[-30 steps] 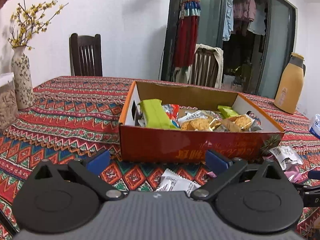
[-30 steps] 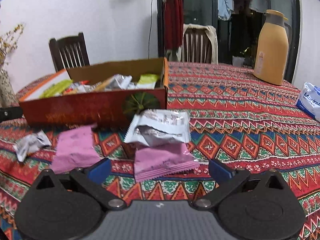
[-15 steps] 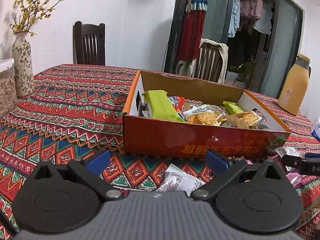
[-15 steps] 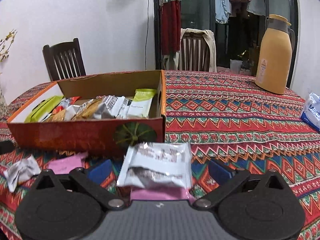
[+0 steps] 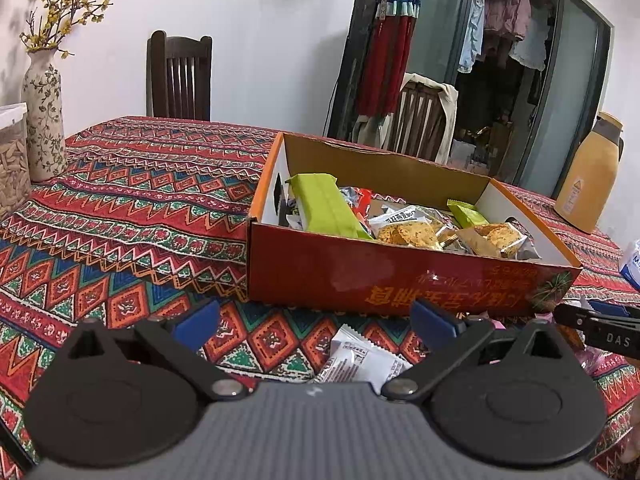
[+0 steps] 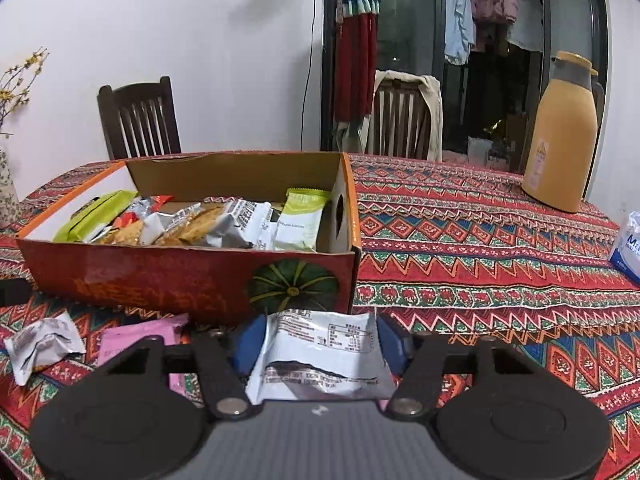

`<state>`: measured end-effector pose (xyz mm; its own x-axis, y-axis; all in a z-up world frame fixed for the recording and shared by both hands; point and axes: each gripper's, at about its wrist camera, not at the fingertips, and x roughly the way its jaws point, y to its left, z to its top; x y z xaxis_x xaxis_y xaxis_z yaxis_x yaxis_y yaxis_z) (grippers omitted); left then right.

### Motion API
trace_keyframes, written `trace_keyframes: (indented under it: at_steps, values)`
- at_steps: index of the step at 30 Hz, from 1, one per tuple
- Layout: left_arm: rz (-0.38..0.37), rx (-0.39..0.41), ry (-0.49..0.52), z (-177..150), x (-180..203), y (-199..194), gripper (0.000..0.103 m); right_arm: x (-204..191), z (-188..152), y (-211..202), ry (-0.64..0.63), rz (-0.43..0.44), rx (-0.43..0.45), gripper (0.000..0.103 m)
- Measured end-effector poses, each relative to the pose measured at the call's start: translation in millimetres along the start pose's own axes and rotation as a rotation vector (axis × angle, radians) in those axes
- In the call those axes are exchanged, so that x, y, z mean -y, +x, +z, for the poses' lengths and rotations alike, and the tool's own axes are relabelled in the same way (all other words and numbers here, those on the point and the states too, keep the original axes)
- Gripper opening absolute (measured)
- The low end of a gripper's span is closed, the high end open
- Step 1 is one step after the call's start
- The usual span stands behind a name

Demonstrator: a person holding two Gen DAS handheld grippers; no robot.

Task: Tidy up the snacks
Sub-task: 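Grasp another white printed packet with the left gripper while the right gripper holds its packet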

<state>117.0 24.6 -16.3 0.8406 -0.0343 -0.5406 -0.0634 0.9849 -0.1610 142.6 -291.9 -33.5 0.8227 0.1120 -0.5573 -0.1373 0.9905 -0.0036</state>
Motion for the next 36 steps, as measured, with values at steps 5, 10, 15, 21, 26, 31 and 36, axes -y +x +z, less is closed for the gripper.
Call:
trace_keyframes:
  at_steps: [5,10,15,21,26,31,36]
  values:
    - [0.001,0.002,0.0,0,0,0,0.103,2,-6,-22,0.018,0.003,0.068,0.057]
    - [0.005,0.002,0.001,0,0,0,0.103,3,-14,-38,0.062,0.015,0.136,0.057]
    - [0.017,-0.006,0.015,-1,3,2,0.103,3,-18,-41,0.084,0.022,0.151,0.057]
    - [0.044,-0.068,0.082,-6,13,14,0.103,3,-25,-40,0.09,0.026,0.161,0.057]
    - [0.036,-0.111,0.183,-14,28,18,0.103,5,-27,-42,0.097,0.043,0.172,0.058]
    - [0.02,-0.17,0.221,-20,34,27,0.069,4,-30,-43,0.098,0.057,0.172,0.059]
    - [-0.023,-0.163,0.235,-22,38,23,0.047,2,-32,-44,0.09,0.064,0.182,0.06]
